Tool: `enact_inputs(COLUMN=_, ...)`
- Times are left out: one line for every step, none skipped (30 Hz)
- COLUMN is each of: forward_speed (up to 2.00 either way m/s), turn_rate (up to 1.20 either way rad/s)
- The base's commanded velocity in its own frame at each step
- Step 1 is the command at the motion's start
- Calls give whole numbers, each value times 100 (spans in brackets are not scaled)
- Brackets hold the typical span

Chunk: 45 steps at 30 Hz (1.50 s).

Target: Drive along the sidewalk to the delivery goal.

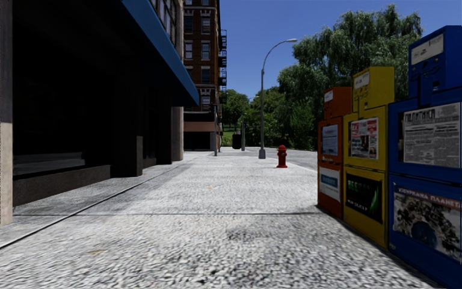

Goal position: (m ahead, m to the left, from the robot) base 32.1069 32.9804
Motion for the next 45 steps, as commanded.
enact_inputs(forward_speed=200, turn_rate=0)
enact_inputs(forward_speed=200, turn_rate=0)
enact_inputs(forward_speed=200, turn_rate=0)
enact_inputs(forward_speed=200, turn_rate=0)
enact_inputs(forward_speed=200, turn_rate=0)
enact_inputs(forward_speed=200, turn_rate=0)
enact_inputs(forward_speed=200, turn_rate=0)
enact_inputs(forward_speed=200, turn_rate=0)
enact_inputs(forward_speed=200, turn_rate=0)
enact_inputs(forward_speed=200, turn_rate=0)
enact_inputs(forward_speed=200, turn_rate=0)
enact_inputs(forward_speed=200, turn_rate=0)
enact_inputs(forward_speed=200, turn_rate=0)
enact_inputs(forward_speed=200, turn_rate=0)
enact_inputs(forward_speed=200, turn_rate=0)
enact_inputs(forward_speed=200, turn_rate=0)
enact_inputs(forward_speed=200, turn_rate=0)
enact_inputs(forward_speed=200, turn_rate=0)
enact_inputs(forward_speed=200, turn_rate=0)
enact_inputs(forward_speed=200, turn_rate=0)
enact_inputs(forward_speed=200, turn_rate=0)
enact_inputs(forward_speed=200, turn_rate=0)
enact_inputs(forward_speed=200, turn_rate=0)
enact_inputs(forward_speed=200, turn_rate=0)
enact_inputs(forward_speed=200, turn_rate=0)
enact_inputs(forward_speed=200, turn_rate=0)
enact_inputs(forward_speed=200, turn_rate=0)
enact_inputs(forward_speed=200, turn_rate=0)
enact_inputs(forward_speed=200, turn_rate=0)
enact_inputs(forward_speed=200, turn_rate=0)
enact_inputs(forward_speed=200, turn_rate=0)
enact_inputs(forward_speed=200, turn_rate=0)
enact_inputs(forward_speed=200, turn_rate=0)
enact_inputs(forward_speed=200, turn_rate=0)
enact_inputs(forward_speed=200, turn_rate=0)
enact_inputs(forward_speed=200, turn_rate=0)
enact_inputs(forward_speed=200, turn_rate=0)
enact_inputs(forward_speed=200, turn_rate=0)
enact_inputs(forward_speed=200, turn_rate=0)
enact_inputs(forward_speed=200, turn_rate=0)
enact_inputs(forward_speed=200, turn_rate=0)
enact_inputs(forward_speed=200, turn_rate=0)
enact_inputs(forward_speed=200, turn_rate=0)
enact_inputs(forward_speed=200, turn_rate=0)
enact_inputs(forward_speed=200, turn_rate=0)
